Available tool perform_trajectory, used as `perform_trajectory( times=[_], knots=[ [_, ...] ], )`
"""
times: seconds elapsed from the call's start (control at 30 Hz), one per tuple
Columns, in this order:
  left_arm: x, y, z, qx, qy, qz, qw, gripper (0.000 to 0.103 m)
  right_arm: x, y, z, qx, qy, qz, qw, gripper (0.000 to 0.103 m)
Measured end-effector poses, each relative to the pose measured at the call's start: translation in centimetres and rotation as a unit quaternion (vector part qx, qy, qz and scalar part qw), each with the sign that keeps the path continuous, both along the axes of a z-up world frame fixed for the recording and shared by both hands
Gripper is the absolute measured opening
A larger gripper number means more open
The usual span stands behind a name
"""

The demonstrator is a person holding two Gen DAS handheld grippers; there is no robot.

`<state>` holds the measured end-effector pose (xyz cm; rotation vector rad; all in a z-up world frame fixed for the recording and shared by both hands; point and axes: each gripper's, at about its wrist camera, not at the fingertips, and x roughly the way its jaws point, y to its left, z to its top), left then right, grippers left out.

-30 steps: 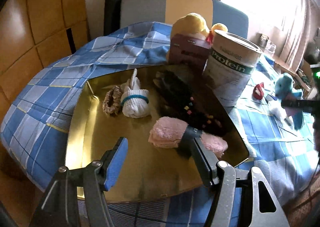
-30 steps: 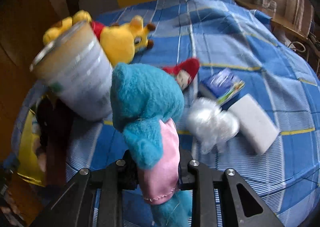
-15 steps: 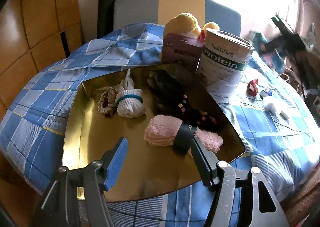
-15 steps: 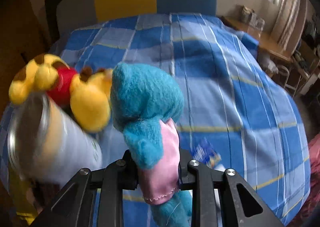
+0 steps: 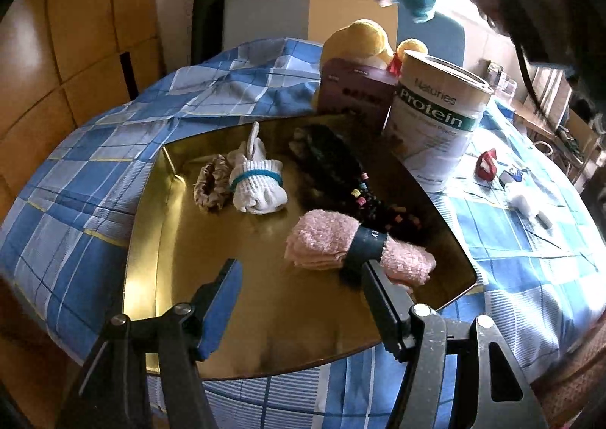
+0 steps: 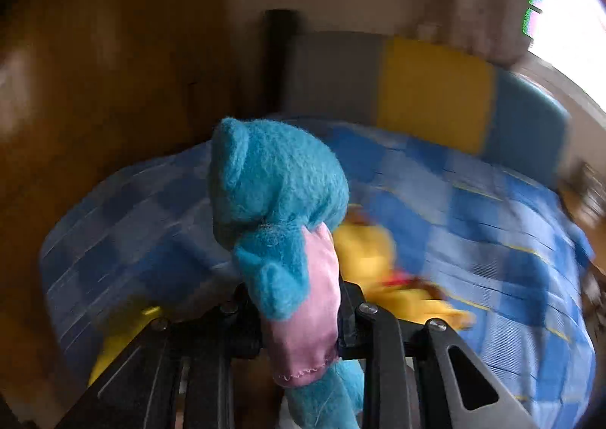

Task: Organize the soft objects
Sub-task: 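Carry the blue plush toy onto the gold tray and open the right tool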

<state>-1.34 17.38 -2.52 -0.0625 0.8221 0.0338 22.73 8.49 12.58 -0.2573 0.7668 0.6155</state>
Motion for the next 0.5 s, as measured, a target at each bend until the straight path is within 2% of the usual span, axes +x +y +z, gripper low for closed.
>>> perform_trajectory(
  times=[0.2,0.5],
  knots=[
    [-0.6,0.6,0.2,0.001,-0.004,0.012,0.9999,0.066,-6.8,4.7,-5.2,-0.022,0.054,0.106,0.993,0.025],
    [-2.1,2.6,0.6,0.004,-0.009,0.054,0.9985,0.066,-11.4,4.5,-13.8,-0.035,0.144,0.108,0.983,0.025]
  ],
)
